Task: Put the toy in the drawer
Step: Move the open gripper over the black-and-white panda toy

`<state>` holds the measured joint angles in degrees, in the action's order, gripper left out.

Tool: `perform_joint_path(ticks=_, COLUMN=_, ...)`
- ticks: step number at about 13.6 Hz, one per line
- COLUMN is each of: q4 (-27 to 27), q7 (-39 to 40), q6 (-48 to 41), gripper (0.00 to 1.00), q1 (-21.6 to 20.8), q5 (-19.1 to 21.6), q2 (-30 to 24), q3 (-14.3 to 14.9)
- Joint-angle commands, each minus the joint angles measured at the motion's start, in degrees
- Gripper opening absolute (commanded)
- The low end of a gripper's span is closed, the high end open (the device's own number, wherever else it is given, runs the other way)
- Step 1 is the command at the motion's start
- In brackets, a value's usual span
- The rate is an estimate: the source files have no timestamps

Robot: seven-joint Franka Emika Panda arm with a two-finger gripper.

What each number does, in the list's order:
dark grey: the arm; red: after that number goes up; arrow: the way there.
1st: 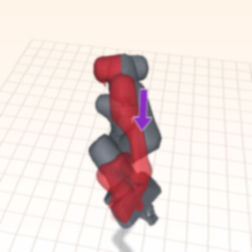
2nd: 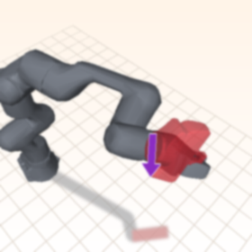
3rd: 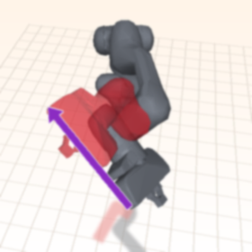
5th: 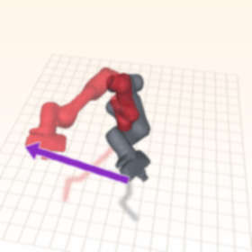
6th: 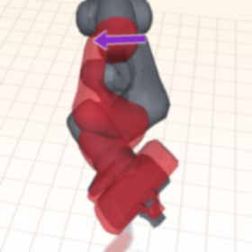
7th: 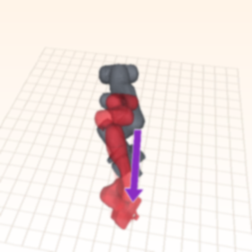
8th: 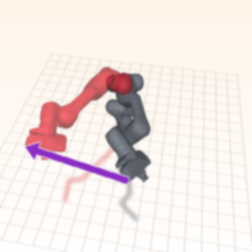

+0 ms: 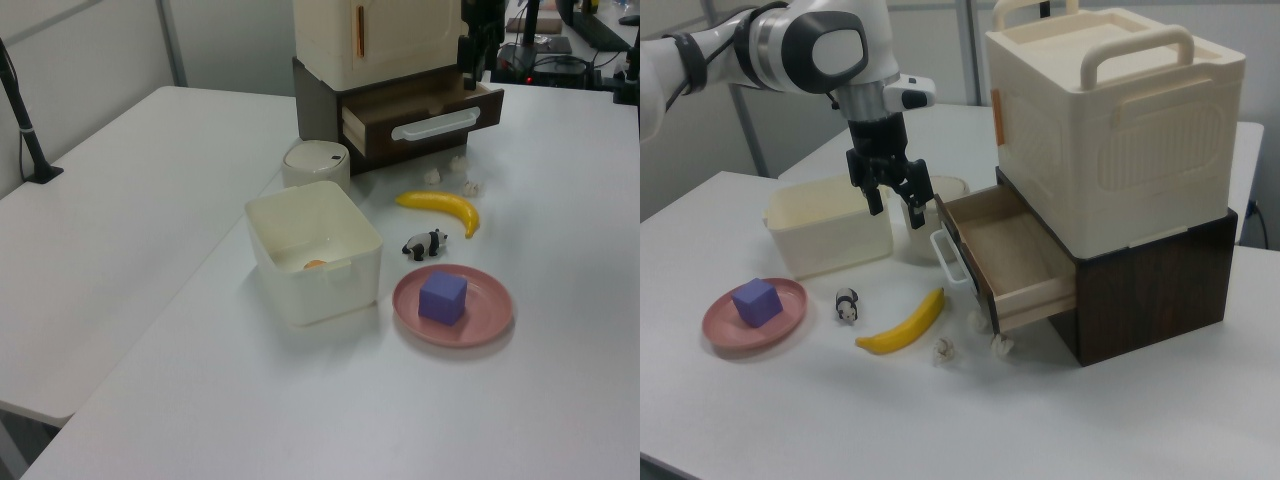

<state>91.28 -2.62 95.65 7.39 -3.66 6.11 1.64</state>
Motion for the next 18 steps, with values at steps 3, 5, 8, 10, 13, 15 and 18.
perform_joint_path(ticks=3, q4=0.3, q7=0.16, q6=-1.25, gripper=1.0, q1=-0.36, q5=0.14, q2=-0.4, q3=-0.05)
perform_joint_path(ticks=5, q4=0.48, q7=0.25, q6=-1.16, gripper=1.0, q1=-0.36, q5=0.14, q2=-0.23, q3=-0.05)
perform_joint_path(ticks=8, q4=0.57, q7=0.34, q6=-1.16, gripper=1.0, q1=-0.45, q5=0.14, q2=-0.05, q3=-0.05)
perform_joint_path(ticks=10, q4=0.91, q7=0.34, q6=-1.16, gripper=1.0, q1=-1.23, q5=0.14, q2=0.21, q3=-0.05)
perform_joint_path(ticks=13, q4=1.53, q7=0.34, q6=-0.99, gripper=1.0, q1=-1.68, q5=0.14, q2=1.0, q3=-0.06)
perform_joint_path(ticks=15, q4=2.32, q7=0.34, q6=-0.73, gripper=1.0, q1=-2.9, q5=0.14, q2=1.53, q3=-0.05)
perform_joint_path(ticks=18, q4=5.82, q7=-0.1, q6=2.25, gripper=1.0, q1=-4.48, q5=0.14, q2=1.62, q3=-0.05)
